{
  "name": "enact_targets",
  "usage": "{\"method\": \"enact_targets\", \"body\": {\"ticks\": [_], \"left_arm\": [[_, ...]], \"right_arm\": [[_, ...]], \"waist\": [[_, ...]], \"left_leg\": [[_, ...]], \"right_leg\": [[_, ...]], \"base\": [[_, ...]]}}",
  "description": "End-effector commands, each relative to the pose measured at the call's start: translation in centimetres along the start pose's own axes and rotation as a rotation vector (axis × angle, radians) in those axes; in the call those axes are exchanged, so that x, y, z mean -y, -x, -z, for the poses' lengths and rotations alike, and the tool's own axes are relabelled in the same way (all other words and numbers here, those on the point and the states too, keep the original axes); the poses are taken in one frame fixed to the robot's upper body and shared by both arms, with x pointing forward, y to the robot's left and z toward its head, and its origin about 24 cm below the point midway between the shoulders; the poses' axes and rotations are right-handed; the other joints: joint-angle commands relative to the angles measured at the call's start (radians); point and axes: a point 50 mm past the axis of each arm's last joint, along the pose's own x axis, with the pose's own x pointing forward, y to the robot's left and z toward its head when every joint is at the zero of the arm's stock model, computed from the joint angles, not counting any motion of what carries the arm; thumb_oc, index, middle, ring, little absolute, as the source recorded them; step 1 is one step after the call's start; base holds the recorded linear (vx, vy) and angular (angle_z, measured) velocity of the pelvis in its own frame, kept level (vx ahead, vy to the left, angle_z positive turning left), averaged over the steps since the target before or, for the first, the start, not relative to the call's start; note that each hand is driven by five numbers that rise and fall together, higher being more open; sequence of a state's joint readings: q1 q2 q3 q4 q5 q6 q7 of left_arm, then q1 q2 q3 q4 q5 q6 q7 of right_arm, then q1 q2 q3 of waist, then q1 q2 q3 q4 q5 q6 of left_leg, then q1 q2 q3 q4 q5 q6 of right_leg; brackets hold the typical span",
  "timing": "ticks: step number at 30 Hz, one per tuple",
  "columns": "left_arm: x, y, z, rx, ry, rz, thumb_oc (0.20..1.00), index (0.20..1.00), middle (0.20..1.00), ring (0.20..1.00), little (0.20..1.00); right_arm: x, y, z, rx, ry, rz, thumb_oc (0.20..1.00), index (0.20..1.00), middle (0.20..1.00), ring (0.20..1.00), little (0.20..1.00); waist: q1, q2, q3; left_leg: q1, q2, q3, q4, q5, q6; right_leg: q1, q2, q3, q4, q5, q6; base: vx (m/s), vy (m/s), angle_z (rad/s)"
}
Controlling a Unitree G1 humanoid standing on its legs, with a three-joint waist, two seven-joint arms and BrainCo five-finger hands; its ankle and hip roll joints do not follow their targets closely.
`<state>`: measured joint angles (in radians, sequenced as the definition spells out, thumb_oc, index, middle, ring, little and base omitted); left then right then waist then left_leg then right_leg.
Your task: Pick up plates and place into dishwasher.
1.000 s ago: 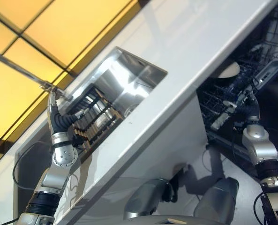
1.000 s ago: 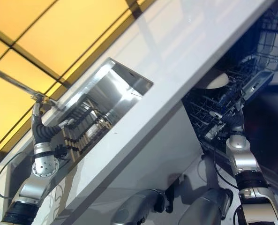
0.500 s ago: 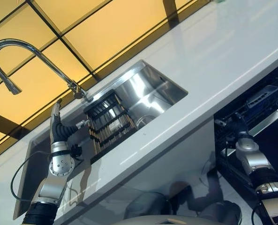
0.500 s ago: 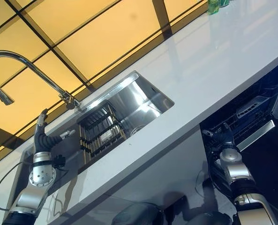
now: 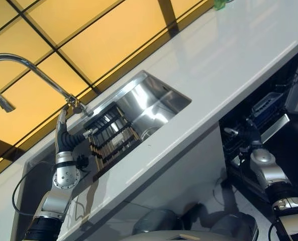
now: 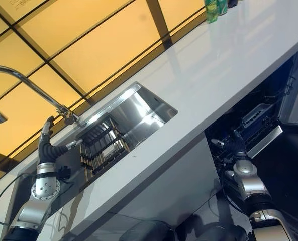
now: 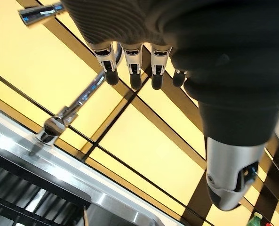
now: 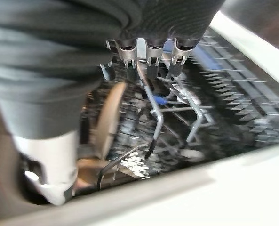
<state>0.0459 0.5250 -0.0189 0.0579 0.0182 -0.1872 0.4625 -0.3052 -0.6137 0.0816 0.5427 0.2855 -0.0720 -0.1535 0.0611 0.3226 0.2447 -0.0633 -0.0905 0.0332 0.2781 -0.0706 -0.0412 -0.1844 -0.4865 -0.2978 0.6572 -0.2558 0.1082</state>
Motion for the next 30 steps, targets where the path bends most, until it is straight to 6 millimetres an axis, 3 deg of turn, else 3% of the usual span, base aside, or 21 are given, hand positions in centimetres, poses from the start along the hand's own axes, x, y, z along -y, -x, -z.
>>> {"method": "enact_targets", "body": {"ticks": [1, 17, 25, 30], "left_arm": [[-1.9, -0.6, -1.5, 0.092, 0.005, -0.096, 1.0, 1.0, 1.0, 1.0, 1.0], [-2.6, -0.5, -1.7, 0.128, 0.029, -0.141, 1.0, 1.0, 1.0, 1.0, 1.0], [-2.9, -0.9, -2.0, 0.16, 0.059, -0.189, 1.0, 1.0, 1.0, 1.0, 1.0], [-2.9, -1.2, -2.0, 0.175, 0.076, -0.219, 1.0, 1.0, 1.0, 1.0, 1.0]], "right_arm": [[2.7, -0.4, -3.4, 0.175, -0.004, 0.063, 1.0, 1.0, 1.0, 1.0, 1.0], [7.0, 2.1, -1.6, 0.137, 0.043, 0.241, 1.0, 1.0, 1.0, 1.0, 1.0], [9.3, 3.7, -2.2, 0.176, 0.057, 0.485, 1.0, 1.0, 1.0, 1.0, 1.0], [10.4, 5.2, -0.1, 0.096, -0.045, 0.647, 1.0, 1.0, 1.0, 1.0, 1.0]], "waist": [[-0.018, -0.017, -0.032], [-0.114, -0.031, 0.001], [-0.191, -0.028, 0.045], [-0.237, -0.024, 0.07]], "left_leg": [[-0.073, 0.021, 0.058, 0.125, -0.101, -0.009], [-0.061, 0.05, 0.087, 0.076, -0.075, -0.012], [-0.069, 0.065, 0.114, 0.035, -0.055, -0.008], [-0.061, 0.072, 0.141, -0.012, -0.039, -0.004]], "right_leg": [[0.117, -0.04, 0.146, -0.198, 0.127, 0.0], [0.021, 0.026, 0.24, -0.205, 0.139, 0.007], [-0.057, 0.08, 0.31, -0.195, 0.15, 0.01], [-0.091, 0.107, 0.343, -0.206, 0.166, 0.016]], "base": [[-0.09, -0.039, -0.16], [-0.09, -0.059, -0.15], [-0.15, -0.022, -0.26], [-0.13, -0.018, -0.29]]}}
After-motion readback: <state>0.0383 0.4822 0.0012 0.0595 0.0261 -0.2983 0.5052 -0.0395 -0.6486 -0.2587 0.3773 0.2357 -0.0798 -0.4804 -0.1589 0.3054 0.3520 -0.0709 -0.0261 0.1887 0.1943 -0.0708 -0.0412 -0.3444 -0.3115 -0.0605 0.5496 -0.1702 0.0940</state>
